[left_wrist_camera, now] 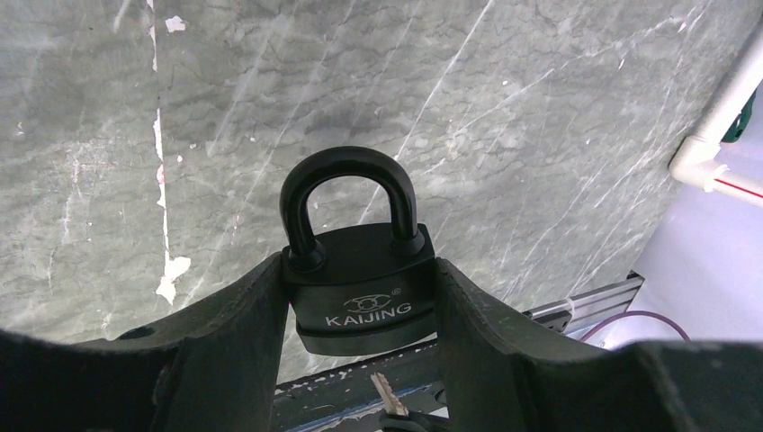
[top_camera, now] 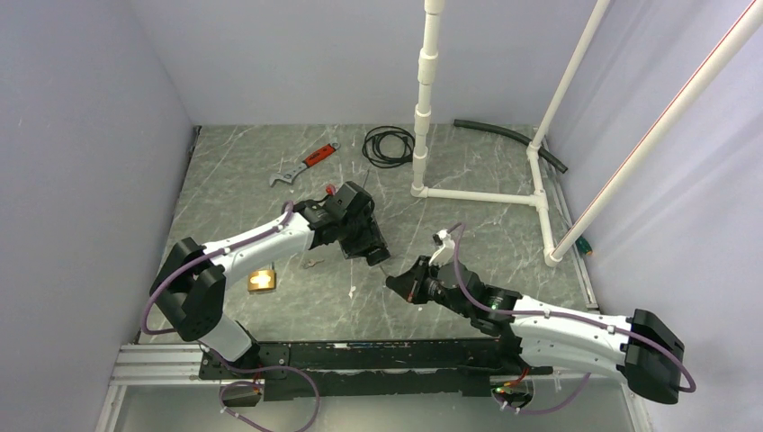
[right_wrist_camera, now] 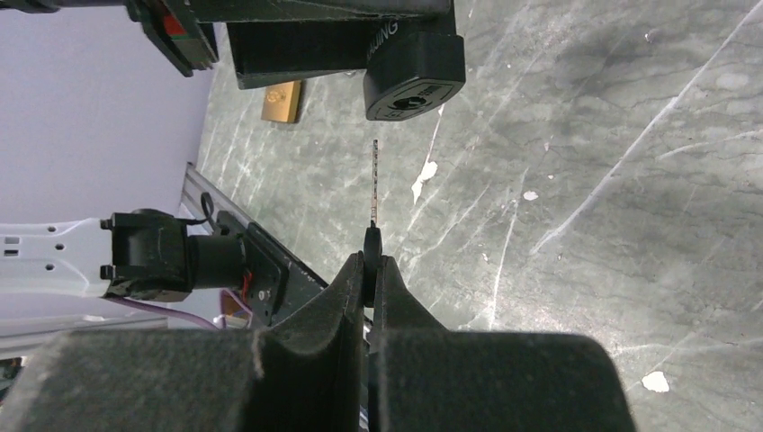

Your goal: Unlock with the key

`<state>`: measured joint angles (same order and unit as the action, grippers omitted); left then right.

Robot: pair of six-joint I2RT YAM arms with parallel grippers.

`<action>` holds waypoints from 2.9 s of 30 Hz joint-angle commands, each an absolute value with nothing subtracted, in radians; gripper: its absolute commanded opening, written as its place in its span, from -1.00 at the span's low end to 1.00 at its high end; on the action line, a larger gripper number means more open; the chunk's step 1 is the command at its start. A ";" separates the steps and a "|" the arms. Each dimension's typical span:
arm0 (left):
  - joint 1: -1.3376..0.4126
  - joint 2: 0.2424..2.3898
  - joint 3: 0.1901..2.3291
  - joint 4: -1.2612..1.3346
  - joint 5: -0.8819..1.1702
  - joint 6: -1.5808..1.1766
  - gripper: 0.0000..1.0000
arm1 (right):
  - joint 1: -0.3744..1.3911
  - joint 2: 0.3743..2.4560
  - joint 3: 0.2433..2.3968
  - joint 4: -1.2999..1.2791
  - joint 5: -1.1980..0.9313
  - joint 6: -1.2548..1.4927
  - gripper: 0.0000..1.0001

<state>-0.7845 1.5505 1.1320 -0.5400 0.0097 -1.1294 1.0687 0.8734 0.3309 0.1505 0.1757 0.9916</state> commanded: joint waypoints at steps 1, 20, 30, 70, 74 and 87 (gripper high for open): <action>-0.778 1.500 1.157 -0.487 0.006 -1.137 -1.00 | 1.075 0.850 0.337 0.147 0.217 1.003 -1.00; -0.779 1.498 1.127 -0.451 0.025 -1.146 -1.00 | 1.075 0.954 0.399 0.193 0.218 0.978 -1.00; -0.778 1.493 1.117 -0.428 0.047 -1.151 -1.00 | 1.074 0.955 0.412 0.183 0.237 0.968 -1.00; -0.781 1.465 1.080 -0.390 0.069 -1.165 -1.00 | 1.064 0.953 0.421 0.172 0.291 0.951 -1.00; -0.781 1.465 1.086 -0.395 0.063 -1.162 -1.00 | 1.064 0.989 0.419 0.198 0.260 0.963 -1.00; -0.781 1.460 1.112 -0.476 0.008 -1.147 -1.00 | 1.033 0.824 0.390 0.036 0.357 0.942 -1.00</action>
